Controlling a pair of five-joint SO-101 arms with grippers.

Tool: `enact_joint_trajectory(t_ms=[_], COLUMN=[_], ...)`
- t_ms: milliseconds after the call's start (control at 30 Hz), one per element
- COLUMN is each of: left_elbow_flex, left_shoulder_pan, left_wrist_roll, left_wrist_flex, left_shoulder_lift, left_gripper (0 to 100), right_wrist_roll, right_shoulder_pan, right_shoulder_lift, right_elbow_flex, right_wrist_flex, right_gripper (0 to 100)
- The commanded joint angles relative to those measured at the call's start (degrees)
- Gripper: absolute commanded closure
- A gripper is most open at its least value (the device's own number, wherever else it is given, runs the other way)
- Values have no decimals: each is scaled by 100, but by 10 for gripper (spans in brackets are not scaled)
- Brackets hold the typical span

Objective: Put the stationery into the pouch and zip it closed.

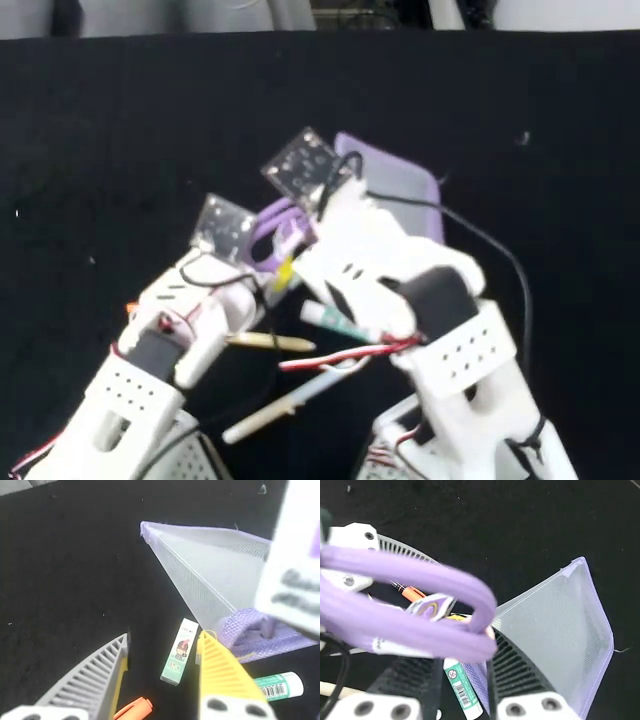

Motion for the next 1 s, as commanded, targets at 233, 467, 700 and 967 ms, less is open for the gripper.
enact_joint_trajectory(t_ms=[233,467,700,967], left_elbow_flex=[-312,-31,-259,-312], left_shoulder_pan=[277,277,286,303], left_wrist_roll=[70,220,273,281], left_wrist_flex=[536,677,1327,1530], left_shoulder_lift=[-686,-1451,-1512,-1512], left_gripper=[776,776,776,776], right_wrist_roll=[-53,-44,-26,-26], right_shoulder_pan=[-53,-44,-35,-35], right_shoulder_lift=[75,75,75,75], right_elbow_flex=[-321,-321,-312,-312], right_wrist_flex=[26,26,26,26], right_gripper=[985,985,985,985])
